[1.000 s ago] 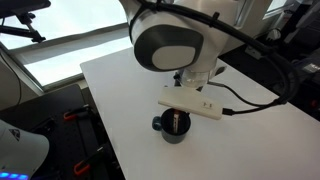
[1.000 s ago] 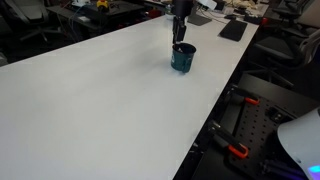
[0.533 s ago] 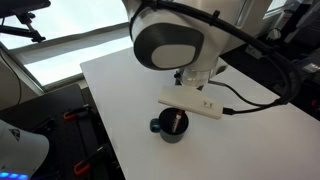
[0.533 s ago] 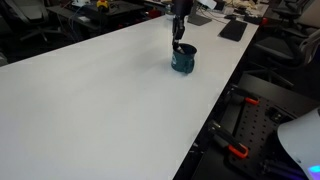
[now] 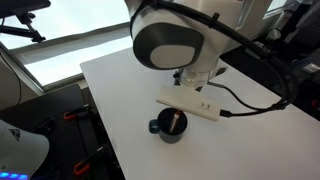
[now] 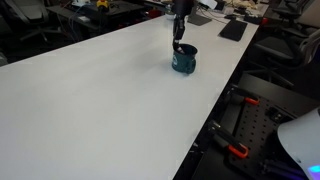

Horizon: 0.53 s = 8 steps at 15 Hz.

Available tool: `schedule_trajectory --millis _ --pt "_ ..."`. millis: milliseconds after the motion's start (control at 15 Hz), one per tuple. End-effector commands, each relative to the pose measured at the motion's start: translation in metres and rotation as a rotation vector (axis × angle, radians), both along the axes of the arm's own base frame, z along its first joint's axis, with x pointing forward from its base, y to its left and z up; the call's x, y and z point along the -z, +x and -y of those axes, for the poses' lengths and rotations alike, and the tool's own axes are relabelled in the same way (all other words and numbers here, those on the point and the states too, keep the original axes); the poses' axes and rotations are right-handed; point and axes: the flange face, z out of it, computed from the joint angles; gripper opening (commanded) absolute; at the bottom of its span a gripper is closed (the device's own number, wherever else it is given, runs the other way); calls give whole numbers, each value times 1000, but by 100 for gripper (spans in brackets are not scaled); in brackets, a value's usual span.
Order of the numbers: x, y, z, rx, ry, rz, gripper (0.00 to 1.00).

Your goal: Move the Sharpie to the table

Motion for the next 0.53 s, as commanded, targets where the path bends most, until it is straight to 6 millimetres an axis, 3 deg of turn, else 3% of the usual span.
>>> schedule_trajectory --millis 0,467 --pt "-10 -9 -4 19 60 -35 5" --pt "-38 -11 8 83 59 -52 5"
